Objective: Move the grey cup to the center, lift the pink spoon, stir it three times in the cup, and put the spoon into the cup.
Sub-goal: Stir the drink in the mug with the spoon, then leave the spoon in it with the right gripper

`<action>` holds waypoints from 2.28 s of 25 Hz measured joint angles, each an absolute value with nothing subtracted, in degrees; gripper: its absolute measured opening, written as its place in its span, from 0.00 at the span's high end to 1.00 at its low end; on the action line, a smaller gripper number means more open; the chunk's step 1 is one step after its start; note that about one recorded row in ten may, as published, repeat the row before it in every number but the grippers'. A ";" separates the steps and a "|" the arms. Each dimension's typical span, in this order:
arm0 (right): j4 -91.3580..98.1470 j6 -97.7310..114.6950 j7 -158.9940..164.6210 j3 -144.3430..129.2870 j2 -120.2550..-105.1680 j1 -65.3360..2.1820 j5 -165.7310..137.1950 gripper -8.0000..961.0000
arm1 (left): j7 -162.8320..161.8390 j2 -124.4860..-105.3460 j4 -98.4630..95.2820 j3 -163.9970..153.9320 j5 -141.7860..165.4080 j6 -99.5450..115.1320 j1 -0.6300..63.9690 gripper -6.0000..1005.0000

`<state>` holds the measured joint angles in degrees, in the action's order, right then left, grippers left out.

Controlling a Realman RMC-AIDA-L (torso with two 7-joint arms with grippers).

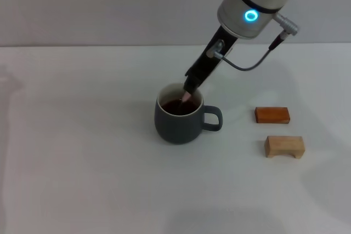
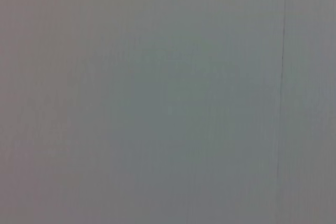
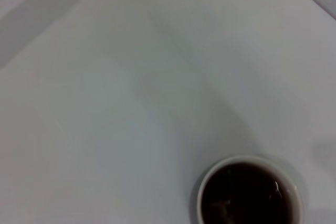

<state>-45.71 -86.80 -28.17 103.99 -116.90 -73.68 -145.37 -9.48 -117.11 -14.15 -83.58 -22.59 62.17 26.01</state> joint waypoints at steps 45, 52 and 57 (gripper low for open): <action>-45.61 -85.65 -27.80 103.93 -118.24 -74.55 -149.24 0.81 | -9.67 -116.43 -14.15 -83.59 -22.35 62.01 25.80 1.00; -45.46 -85.20 -27.75 103.49 -118.22 -74.35 -149.65 0.81 | -9.70 -116.44 -14.15 -83.58 -22.28 62.15 25.67 1.00; -44.62 -84.36 -27.72 103.29 -118.21 -74.31 -150.25 0.81 | -9.72 -116.45 -14.15 -83.59 -22.23 62.19 25.66 1.00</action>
